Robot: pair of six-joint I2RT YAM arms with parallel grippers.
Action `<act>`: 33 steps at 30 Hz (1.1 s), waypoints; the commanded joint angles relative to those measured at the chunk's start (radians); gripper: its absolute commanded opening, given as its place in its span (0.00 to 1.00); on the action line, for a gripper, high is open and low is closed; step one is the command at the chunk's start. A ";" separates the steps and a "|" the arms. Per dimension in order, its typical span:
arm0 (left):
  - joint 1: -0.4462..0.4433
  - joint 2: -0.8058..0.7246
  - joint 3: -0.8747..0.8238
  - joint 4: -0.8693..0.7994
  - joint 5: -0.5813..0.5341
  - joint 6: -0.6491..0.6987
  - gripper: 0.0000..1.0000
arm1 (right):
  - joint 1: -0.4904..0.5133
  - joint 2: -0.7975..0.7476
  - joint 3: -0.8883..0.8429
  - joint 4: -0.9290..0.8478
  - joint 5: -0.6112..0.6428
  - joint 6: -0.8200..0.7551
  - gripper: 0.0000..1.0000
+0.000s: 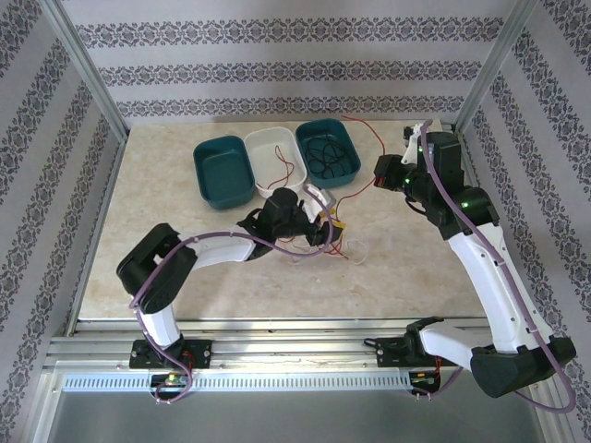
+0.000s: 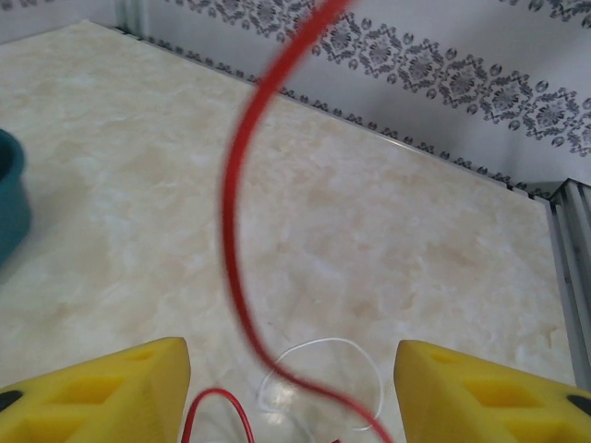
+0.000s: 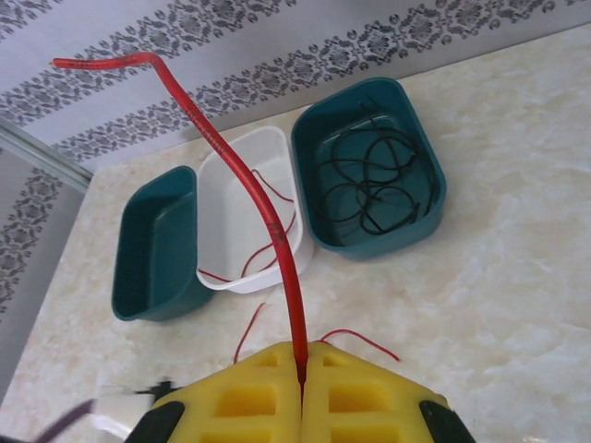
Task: Untangle the cables
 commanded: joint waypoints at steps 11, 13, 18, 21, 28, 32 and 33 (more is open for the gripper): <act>-0.047 0.006 0.091 0.013 -0.016 -0.038 0.19 | 0.007 -0.038 0.078 -0.010 0.030 -0.010 0.00; -0.047 -0.040 0.077 -0.002 -0.027 -0.039 0.11 | -0.003 -0.045 0.071 -0.017 0.049 -0.015 0.00; -0.046 -0.157 0.072 -0.041 0.007 -0.027 0.00 | -0.028 -0.047 0.058 -0.048 0.131 -0.029 0.00; -0.046 -0.223 0.068 -0.042 0.007 -0.001 0.00 | -0.049 -0.036 0.028 -0.062 0.151 -0.028 0.00; -0.047 -0.273 0.139 -0.024 -0.016 0.055 0.00 | -0.057 0.008 -0.117 0.037 -0.044 0.053 0.00; -0.046 -0.255 0.193 0.002 -0.010 0.066 0.00 | -0.027 0.043 -0.197 0.133 -0.168 0.118 0.00; -0.047 -0.246 0.204 0.013 -0.013 0.069 0.00 | -0.011 0.055 -0.215 0.158 -0.196 0.132 0.00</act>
